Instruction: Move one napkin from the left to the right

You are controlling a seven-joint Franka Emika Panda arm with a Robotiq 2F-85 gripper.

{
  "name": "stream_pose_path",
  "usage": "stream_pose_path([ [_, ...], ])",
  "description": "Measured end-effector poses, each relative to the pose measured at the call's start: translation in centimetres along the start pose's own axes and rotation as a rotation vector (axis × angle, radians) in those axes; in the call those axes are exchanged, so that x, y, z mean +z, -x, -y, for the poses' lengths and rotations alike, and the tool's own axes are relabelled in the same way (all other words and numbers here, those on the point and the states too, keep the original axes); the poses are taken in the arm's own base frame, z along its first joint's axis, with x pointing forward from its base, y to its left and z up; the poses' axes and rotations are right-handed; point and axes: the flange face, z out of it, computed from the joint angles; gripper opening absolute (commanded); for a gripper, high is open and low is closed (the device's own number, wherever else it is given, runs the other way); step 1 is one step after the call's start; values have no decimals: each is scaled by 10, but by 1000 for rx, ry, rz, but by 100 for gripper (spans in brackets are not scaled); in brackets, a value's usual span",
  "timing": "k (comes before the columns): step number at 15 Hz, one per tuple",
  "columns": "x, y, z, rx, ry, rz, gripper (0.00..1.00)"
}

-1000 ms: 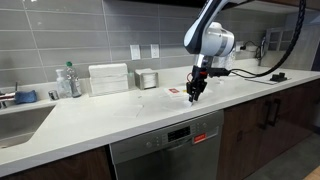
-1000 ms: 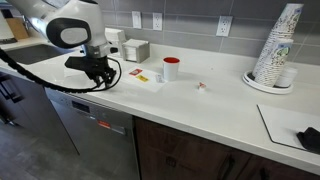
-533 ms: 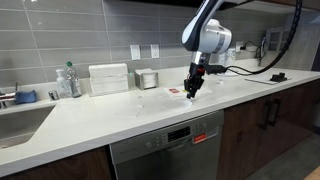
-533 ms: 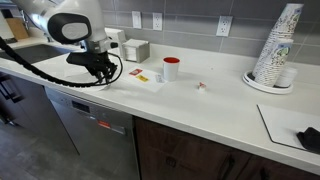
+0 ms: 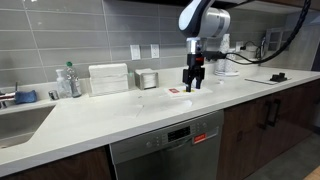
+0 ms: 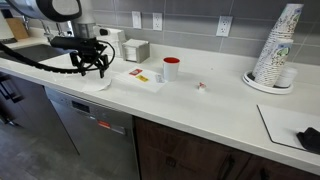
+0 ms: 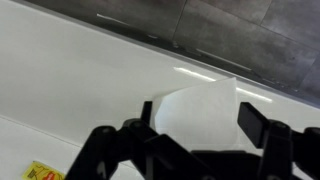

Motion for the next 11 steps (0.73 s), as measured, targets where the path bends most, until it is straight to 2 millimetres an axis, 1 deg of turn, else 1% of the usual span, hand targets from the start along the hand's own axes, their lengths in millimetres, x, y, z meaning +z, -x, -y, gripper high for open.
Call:
stream_pose_path([
  [3, -38, 5, 24, 31, 80, 28, 100],
  [6, -66, 6, 42, 50, 161, 2, 100],
  [8, -75, 6, 46, 55, 220, -9, 100],
  [11, -77, 6, 46, 52, 246, -9, 100],
])
